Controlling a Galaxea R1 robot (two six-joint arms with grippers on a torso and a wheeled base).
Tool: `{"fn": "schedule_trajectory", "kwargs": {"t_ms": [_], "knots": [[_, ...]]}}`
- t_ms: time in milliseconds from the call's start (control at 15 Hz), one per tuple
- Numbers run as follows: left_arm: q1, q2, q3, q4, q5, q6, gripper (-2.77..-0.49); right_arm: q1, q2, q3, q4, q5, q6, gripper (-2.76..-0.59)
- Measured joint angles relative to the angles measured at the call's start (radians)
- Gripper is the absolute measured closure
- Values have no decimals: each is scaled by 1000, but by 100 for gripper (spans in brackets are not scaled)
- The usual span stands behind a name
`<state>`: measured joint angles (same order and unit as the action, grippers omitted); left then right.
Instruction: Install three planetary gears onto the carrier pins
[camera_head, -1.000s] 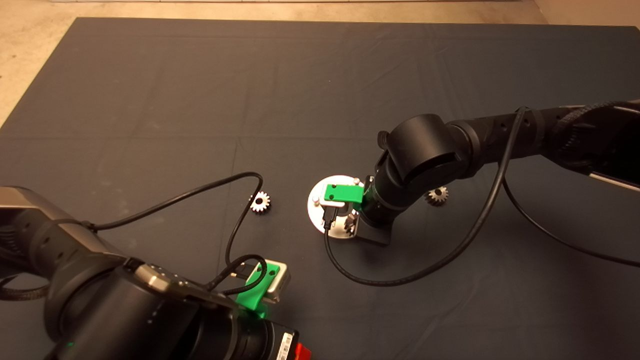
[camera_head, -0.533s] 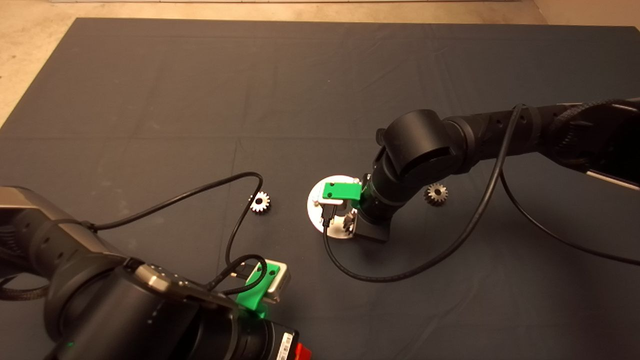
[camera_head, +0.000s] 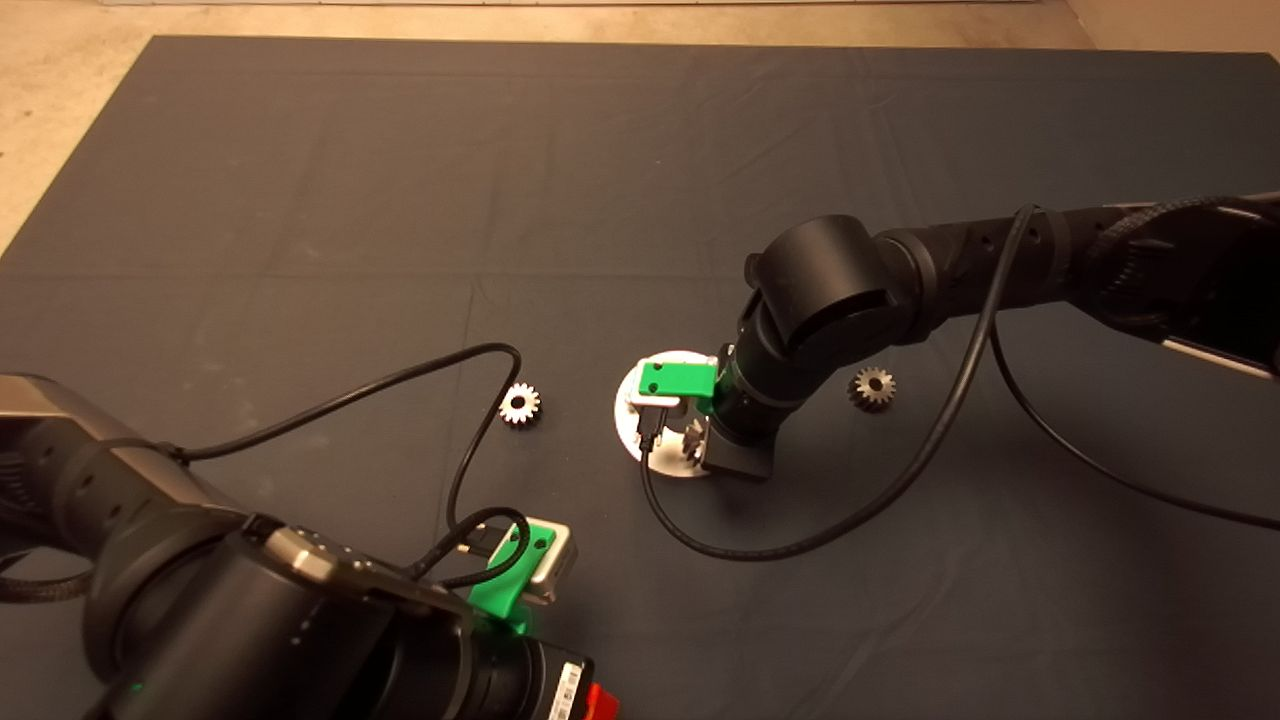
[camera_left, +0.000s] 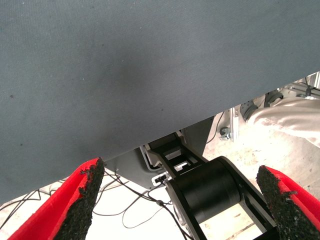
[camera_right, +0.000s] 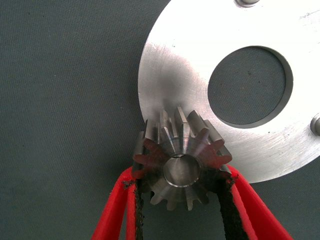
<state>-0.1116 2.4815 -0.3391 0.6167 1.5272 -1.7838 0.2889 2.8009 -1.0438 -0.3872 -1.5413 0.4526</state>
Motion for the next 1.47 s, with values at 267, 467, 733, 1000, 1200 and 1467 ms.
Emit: {"fn": "schedule_trajectory", "kwargs": {"t_ms": [267, 467, 733, 1000, 1200, 1467], "knots": [[0, -3, 0, 0, 0, 0, -217, 0, 0, -1, -1, 0, -8, -81], [0, -4, 0, 0, 0, 0, -217, 0, -1, -1, -1, 0, -11, -81], [0, -5, 0, 0, 0, 0, -217, 0, -3, -1, -1, 3, -15, -81], [0, -7, 0, 0, 0, 0, -217, 0, -6, -1, -1, 3, -18, -82], [0, -8, 0, 0, 0, 0, -217, 0, -6, -1, -1, 4, -21, -81], [0, -8, 0, 0, 0, 0, -217, 1, -8, -1, -1, 9, -26, -81]]}}
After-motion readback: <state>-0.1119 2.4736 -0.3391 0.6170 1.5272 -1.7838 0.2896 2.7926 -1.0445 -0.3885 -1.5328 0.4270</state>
